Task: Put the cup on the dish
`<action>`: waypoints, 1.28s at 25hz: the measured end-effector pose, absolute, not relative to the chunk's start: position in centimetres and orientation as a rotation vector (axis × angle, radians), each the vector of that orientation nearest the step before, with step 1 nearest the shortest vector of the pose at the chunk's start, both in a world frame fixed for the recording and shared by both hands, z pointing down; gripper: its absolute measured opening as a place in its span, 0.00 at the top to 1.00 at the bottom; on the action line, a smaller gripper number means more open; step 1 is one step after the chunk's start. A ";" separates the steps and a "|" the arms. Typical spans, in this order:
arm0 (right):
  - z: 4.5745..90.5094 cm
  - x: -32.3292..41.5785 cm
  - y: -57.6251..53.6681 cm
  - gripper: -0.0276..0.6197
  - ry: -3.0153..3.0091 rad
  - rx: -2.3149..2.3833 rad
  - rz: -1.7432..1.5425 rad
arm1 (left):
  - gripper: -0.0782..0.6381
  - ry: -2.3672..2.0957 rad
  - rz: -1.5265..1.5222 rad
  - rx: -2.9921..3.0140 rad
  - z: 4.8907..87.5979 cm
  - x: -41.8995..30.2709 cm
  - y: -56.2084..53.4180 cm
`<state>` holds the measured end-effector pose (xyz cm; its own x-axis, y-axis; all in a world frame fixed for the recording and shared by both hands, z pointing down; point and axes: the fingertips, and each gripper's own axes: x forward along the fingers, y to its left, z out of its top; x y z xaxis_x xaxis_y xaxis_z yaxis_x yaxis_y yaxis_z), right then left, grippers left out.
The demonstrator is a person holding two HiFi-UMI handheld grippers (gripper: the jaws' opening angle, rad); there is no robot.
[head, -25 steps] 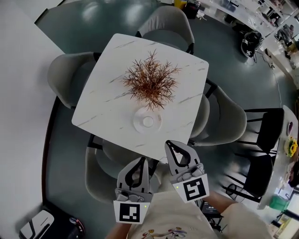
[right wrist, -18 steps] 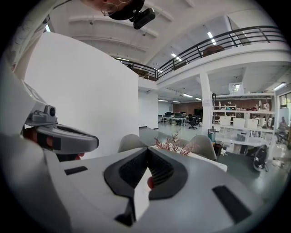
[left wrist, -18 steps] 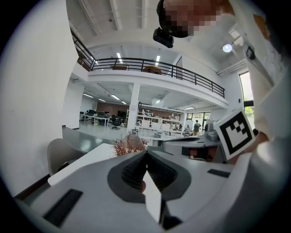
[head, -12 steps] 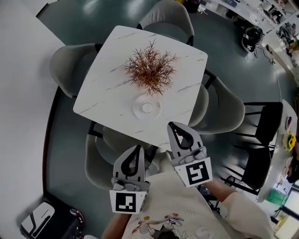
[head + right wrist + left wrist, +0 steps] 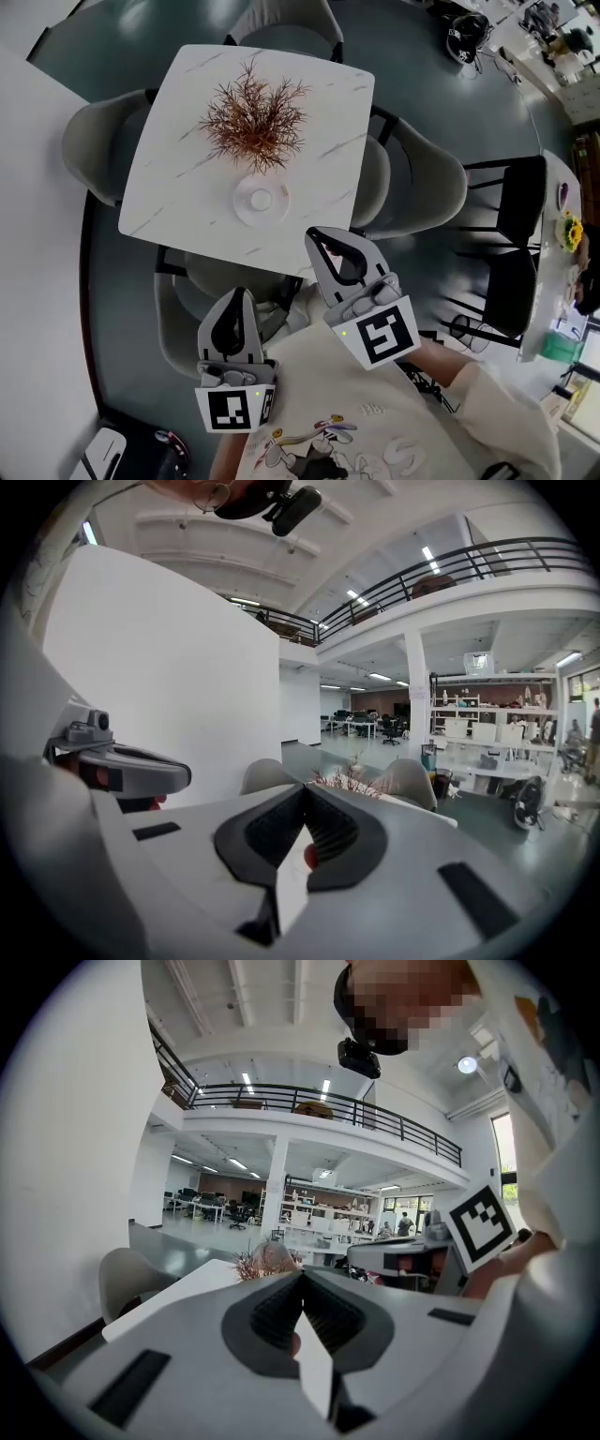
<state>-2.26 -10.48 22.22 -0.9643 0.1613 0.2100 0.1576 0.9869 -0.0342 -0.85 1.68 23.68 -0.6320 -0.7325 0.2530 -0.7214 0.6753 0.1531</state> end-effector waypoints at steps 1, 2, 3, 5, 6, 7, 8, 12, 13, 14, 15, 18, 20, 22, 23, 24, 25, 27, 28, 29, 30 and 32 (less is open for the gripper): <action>21.6 -2.1 -10.0 0.95 -2.935 -0.236 0.040 | 0.89 -2.595 -0.055 1.159 23.7 -0.8 1.7; 21.1 -2.0 -9.4 0.95 -2.949 -0.237 0.062 | 0.89 -2.594 -0.058 1.159 23.7 -0.7 1.8; 20.8 -1.7 -8.7 0.95 -2.955 -0.237 0.089 | 0.89 -2.592 -0.060 1.156 23.7 -0.6 1.9; 20.9 -0.7 -7.1 0.95 -2.923 -0.249 0.117 | 0.89 -2.588 -0.064 1.147 23.7 -0.4 2.3; 21.5 0.1 -6.3 0.95 -2.878 -0.273 0.097 | 0.89 -2.586 -0.066 1.143 23.7 -0.3 2.5; 22.3 0.9 -5.6 0.95 -2.826 -0.305 0.061 | 0.89 -2.583 -0.071 1.139 23.8 -0.2 2.6; 23.0 1.4 -5.0 0.95 -2.786 -0.331 0.028 | 0.89 -2.581 -0.076 1.135 23.9 -0.2 2.7; 24.5 2.2 -3.0 0.95 -2.733 -0.396 -0.021 | 0.89 -2.563 -0.067 1.124 24.5 0.2 3.4; 24.6 2.5 -2.5 0.95 -2.727 -0.412 -0.011 | 0.89 -2.556 -0.063 1.122 24.7 0.3 3.6; 24.6 2.8 -2.0 0.95 -2.725 -0.428 0.005 | 0.89 -2.549 -0.061 1.121 24.9 0.4 3.6; 24.5 3.0 -1.5 0.95 -2.732 -0.441 0.021 | 0.89 -2.544 -0.060 1.122 25.1 0.5 3.7; 23.7 3.4 -0.4 0.95 -2.804 -0.445 0.031 | 0.89 -2.533 -0.059 1.135 25.4 0.6 3.4; 23.4 3.6 -0.4 0.95 -2.820 -0.433 0.020 | 0.89 -2.531 -0.061 1.148 25.3 0.5 3.2; 23.3 3.6 -0.7 0.95 -2.823 -0.420 0.028 | 0.89 -2.536 -0.063 1.150 25.0 0.4 3.2; 23.2 3.5 -0.8 0.95 -2.828 -0.417 0.030 | 0.89 -2.541 -0.061 1.148 24.9 0.3 3.3; 23.1 3.5 -0.9 0.95 -2.835 -0.415 0.029 | 0.89 -2.545 -0.058 1.147 24.7 0.2 3.4; 23.0 3.5 -0.9 0.95 -2.839 -0.412 0.032 | 0.89 -2.547 -0.057 1.146 24.6 0.1 3.5; 23.1 3.7 -0.8 0.95 -2.836 -0.409 0.045 | 0.89 -2.545 -0.058 1.139 24.8 0.1 3.6; 23.1 3.9 -0.6 0.95 -2.837 -0.413 0.048 | 0.89 -2.541 -0.060 1.132 25.0 0.2 3.8; 23.1 4.1 -0.5 0.95 -2.840 -0.419 0.046 | 0.89 -2.537 -0.062 1.123 25.1 0.4 4.0; 23.1 4.3 -0.5 0.95 -2.842 -0.424 0.043 | 0.89 -2.534 -0.064 1.116 25.3 0.6 4.1; 23.0 4.7 -0.7 0.95 -2.843 -0.426 0.035 | 0.89 -2.528 -0.069 1.108 25.6 0.9 4.1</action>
<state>4.73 -0.66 22.99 -0.9215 0.2910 0.2573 0.2845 0.9566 -0.0628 0.86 4.06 25.59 -0.6179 -0.7180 0.3205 -0.6993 0.6881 0.1934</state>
